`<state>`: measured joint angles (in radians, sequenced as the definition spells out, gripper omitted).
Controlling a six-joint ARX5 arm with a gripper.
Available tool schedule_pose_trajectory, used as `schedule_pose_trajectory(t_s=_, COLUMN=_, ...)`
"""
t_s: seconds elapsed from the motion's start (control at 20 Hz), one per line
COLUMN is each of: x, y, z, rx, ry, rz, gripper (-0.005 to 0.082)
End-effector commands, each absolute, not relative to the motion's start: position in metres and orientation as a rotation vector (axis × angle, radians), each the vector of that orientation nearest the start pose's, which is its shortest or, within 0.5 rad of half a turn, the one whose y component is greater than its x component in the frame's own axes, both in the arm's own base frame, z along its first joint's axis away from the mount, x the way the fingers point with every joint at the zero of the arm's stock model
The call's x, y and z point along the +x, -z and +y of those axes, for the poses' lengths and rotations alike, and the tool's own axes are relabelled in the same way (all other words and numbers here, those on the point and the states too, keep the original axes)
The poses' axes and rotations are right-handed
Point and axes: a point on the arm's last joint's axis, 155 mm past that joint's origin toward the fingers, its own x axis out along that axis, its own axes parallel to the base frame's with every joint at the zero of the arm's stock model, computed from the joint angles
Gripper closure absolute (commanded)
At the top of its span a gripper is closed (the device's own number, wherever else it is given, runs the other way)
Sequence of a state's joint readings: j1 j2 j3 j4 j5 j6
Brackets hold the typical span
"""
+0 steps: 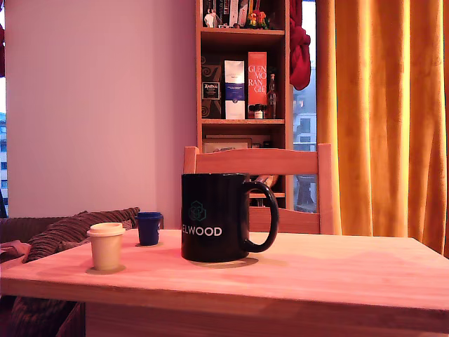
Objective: Pick up the coffee capsules on the table and drop them inside the coffee cup
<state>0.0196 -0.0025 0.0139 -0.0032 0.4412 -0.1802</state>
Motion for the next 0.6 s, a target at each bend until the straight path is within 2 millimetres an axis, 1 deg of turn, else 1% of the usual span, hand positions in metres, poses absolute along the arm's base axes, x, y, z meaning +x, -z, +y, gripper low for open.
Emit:
schedule_pose_trajectory(t_s=0.0, x=0.234, y=-0.159, z=-0.084, rx=-0.190, ry=0.467, rz=0.066, gripper=0.0788)
schedule_pose_trajectory(t_s=0.2, x=0.227, y=-0.139, z=-0.113, rx=-0.200, ry=0.580, rz=0.187, gripper=0.0788)
schedule_pose_trajectory(t_s=0.3, x=0.226, y=-0.128, z=-0.124, rx=-0.162, ry=0.618, rz=0.234, gripper=0.0788)
schedule_pose_trajectory(t_s=0.35, x=0.225, y=-0.121, z=-0.129, rx=-0.161, ry=0.628, rz=0.263, gripper=0.0788)
schedule_pose_trajectory(t_s=0.4, x=0.225, y=-0.114, z=-0.132, rx=-0.114, ry=0.639, rz=0.280, gripper=0.0788)
schedule_pose_trajectory(t_s=0.45, x=0.225, y=-0.107, z=-0.135, rx=-0.110, ry=0.640, rz=0.310, gripper=0.0788)
schedule_pose_trajectory(t_s=0.55, x=0.223, y=-0.095, z=-0.139, rx=-0.048, ry=0.653, rz=0.345, gripper=0.0788)
